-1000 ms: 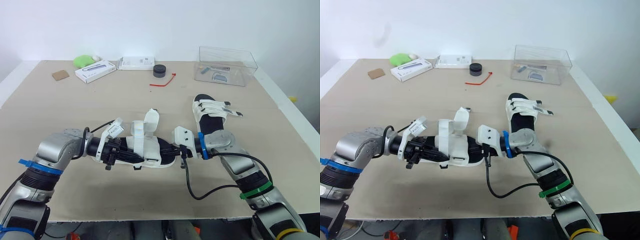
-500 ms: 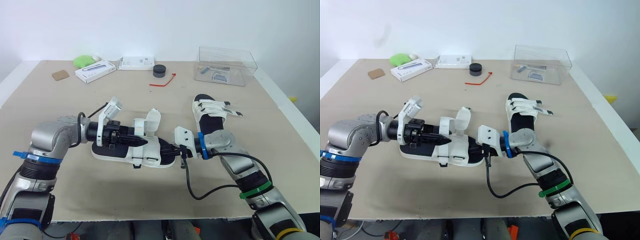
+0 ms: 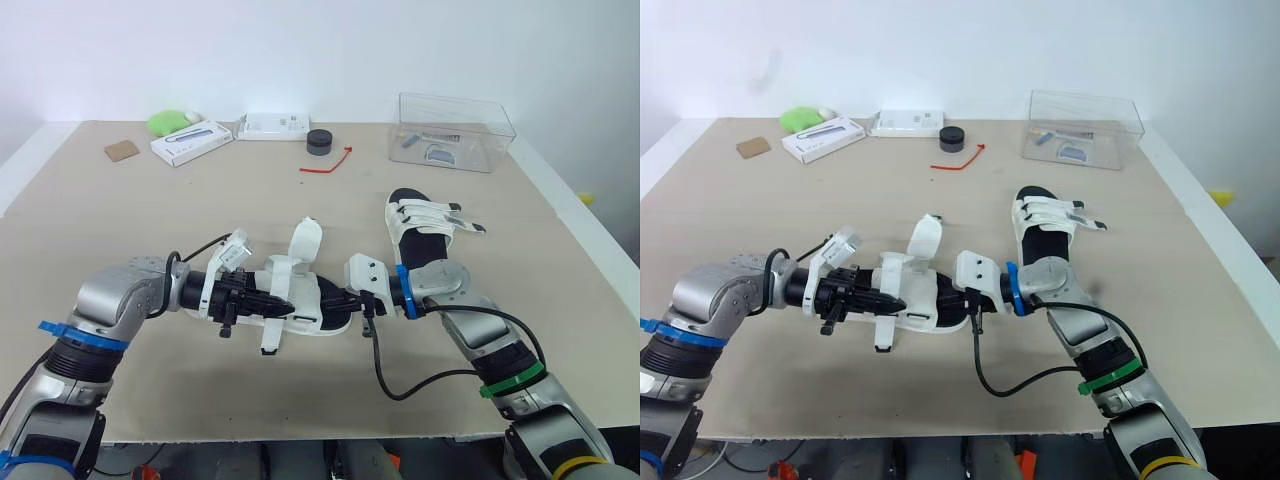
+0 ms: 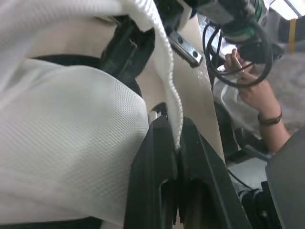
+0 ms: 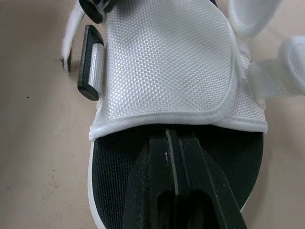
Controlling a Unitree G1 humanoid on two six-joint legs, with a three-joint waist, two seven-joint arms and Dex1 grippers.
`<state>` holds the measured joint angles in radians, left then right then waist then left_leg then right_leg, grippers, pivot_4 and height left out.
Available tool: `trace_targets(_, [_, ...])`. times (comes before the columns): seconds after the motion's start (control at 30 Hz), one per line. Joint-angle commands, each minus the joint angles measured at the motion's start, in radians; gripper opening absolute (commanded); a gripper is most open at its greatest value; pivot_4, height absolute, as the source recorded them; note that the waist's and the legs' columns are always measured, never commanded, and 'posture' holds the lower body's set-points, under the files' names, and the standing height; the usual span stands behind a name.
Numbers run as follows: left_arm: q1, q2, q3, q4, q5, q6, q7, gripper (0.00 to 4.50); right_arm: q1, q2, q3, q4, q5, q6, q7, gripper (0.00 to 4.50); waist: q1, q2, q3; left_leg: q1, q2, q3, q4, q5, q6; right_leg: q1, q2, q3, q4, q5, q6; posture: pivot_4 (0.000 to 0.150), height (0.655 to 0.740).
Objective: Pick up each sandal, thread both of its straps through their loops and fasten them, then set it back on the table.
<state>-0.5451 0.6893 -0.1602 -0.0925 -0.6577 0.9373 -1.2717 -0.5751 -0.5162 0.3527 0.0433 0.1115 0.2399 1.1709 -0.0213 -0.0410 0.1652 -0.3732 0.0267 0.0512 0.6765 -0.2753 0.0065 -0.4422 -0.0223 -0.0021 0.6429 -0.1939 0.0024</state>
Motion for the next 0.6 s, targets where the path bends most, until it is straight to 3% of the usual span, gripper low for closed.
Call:
trace_targets(0.03, [0.028, 0.027, -0.009, -0.065, 0.003, -0.015, -0.005, 0.03, 0.004, -0.013, 0.006, -0.010, -0.011, -0.003, 0.007, 0.00, 0.000, 0.000, 0.000, 0.000, 0.000, 0.000, 0.000, 0.000, 0.000, 0.000, 0.000, 0.000, 0.000, 0.000, 0.000, 0.150, 0.7400])
trace_targets(0.27, [0.037, 0.071, 0.036, -0.106, -0.024, 0.022, 0.028, 0.03, -0.002, -0.010, 0.012, 0.003, -0.015, -0.016, 0.016, 0.00, -0.001, 0.000, 0.000, 0.000, 0.000, 0.000, 0.000, 0.000, 0.000, 0.000, 0.000, 0.000, 0.000, -0.001, 0.000, 0.150, 0.7400])
trace_targets(0.37, [0.030, 0.100, 0.053, -0.122, -0.033, 0.021, 0.030, 0.74, -0.006, -0.008, 0.014, 0.010, -0.015, -0.021, 0.018, 0.00, -0.002, 0.000, 0.000, 0.001, 0.000, 0.000, 0.000, 0.000, 0.000, 0.000, 0.002, 0.000, 0.000, -0.001, 0.000, 0.150, 0.7400])
trace_targets(0.57, [0.038, 0.192, 0.087, -0.182, -0.001, -0.058, 0.016, 2.90, -0.014, -0.005, 0.017, 0.023, -0.014, -0.029, 0.024, 0.00, 0.000, 0.000, 0.000, 0.002, 0.001, 0.000, 0.000, 0.000, 0.000, 0.000, 0.001, 0.000, 0.002, -0.002, 0.000, 0.150, 0.7400])
trace_targets(0.6, [0.034, 0.206, 0.110, -0.191, -0.028, -0.035, 0.016, 2.90, -0.015, -0.005, 0.017, 0.026, -0.014, -0.030, 0.025, 0.00, 0.000, 0.000, 0.000, 0.002, 0.001, 0.000, 0.000, 0.000, 0.000, 0.000, 0.001, 0.000, 0.002, -0.002, 0.000, 0.150, 0.7400])
